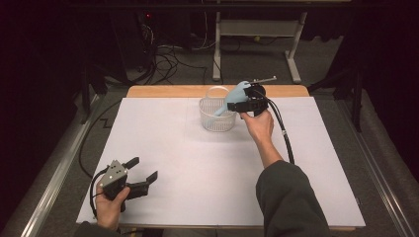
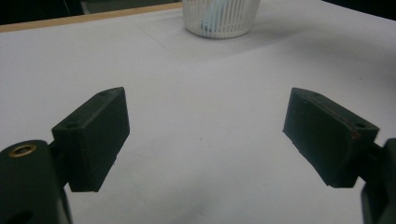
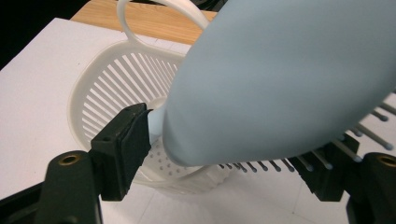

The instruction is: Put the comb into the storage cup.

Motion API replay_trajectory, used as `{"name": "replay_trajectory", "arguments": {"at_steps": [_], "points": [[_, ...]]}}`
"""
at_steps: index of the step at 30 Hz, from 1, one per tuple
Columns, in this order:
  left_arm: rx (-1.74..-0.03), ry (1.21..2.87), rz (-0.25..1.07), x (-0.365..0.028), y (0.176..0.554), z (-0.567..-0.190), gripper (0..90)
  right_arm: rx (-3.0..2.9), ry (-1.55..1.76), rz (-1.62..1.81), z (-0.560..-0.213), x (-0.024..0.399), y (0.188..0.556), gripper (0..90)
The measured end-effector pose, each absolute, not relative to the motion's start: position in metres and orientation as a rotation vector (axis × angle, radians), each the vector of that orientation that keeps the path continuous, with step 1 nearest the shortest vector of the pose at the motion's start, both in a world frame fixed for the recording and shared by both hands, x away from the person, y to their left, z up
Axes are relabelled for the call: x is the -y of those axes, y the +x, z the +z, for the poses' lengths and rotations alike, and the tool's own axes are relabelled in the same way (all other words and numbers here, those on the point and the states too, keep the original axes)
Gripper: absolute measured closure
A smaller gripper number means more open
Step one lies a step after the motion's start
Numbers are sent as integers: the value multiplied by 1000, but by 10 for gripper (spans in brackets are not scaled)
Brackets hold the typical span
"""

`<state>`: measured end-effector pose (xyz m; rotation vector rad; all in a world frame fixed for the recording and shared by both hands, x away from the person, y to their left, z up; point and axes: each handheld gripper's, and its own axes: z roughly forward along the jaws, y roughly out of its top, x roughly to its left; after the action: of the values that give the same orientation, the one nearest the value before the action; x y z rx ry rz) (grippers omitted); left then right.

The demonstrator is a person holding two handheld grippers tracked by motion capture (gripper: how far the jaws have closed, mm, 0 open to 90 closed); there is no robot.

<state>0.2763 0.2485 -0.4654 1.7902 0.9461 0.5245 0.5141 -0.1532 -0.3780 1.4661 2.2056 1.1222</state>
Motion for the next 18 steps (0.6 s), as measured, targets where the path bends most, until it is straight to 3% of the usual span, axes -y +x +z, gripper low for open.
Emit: {"name": "replay_trajectory", "arguments": {"at_steps": [18], "points": [[-947,1783,525,-249,276,-465,153,-2183,1432,1137,-373,162,503,266]]}}
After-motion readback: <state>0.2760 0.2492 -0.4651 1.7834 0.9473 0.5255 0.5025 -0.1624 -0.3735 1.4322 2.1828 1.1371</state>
